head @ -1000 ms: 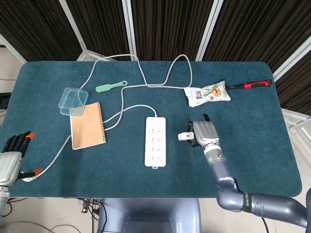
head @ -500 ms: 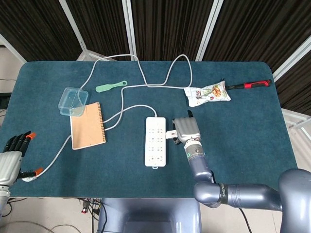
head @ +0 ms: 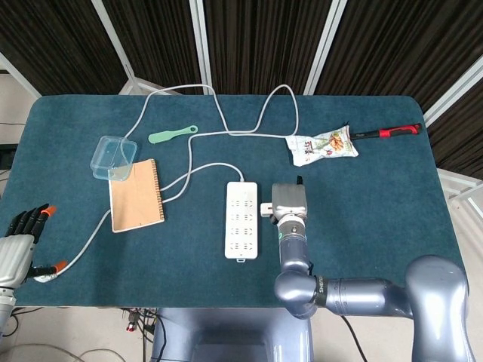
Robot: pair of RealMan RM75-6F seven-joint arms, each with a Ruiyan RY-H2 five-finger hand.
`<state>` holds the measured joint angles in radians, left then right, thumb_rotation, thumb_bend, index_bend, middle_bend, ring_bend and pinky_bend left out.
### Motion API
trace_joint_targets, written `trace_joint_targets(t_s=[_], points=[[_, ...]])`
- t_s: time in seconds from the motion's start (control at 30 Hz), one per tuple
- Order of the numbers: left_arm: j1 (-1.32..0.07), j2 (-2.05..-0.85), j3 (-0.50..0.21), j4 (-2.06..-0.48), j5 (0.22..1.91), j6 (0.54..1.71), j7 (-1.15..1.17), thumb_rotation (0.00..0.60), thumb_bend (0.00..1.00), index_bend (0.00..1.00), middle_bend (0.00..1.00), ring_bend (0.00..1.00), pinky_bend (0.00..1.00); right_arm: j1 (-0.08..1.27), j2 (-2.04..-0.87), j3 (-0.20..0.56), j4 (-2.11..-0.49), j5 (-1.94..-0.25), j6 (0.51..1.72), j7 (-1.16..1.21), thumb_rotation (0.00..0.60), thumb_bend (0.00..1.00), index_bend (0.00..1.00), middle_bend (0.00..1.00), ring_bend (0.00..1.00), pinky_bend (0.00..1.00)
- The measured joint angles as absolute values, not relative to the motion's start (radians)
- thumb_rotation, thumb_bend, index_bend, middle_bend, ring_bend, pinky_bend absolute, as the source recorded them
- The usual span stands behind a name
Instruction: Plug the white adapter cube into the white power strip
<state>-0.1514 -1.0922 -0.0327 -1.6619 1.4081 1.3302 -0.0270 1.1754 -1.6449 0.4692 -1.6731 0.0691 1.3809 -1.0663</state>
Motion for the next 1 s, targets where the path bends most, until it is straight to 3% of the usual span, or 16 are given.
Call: trace_joint_targets(t_s=[0.33,1.0], points=[[-0.153,-1.09,-0.031,-1.661,1.41,1.327,-0.036,0.6,0.0,0.0,0.0,0.0,0.0,1.195,-1.7,0.552,-1.63,0.141,1.424,-1.059,0.6,0.7,0.89,0.77,0.44,0.0],[-0.154,-1.085,-0.03,-1.661,1.412,1.323,-0.056,0.6,0.0,0.0,0.0,0.0,0.0,1.199,-1.771,0.579,-1.588,0.138,1.435,-1.064,0.6,0.7,0.89,0.77,0.44,0.0]])
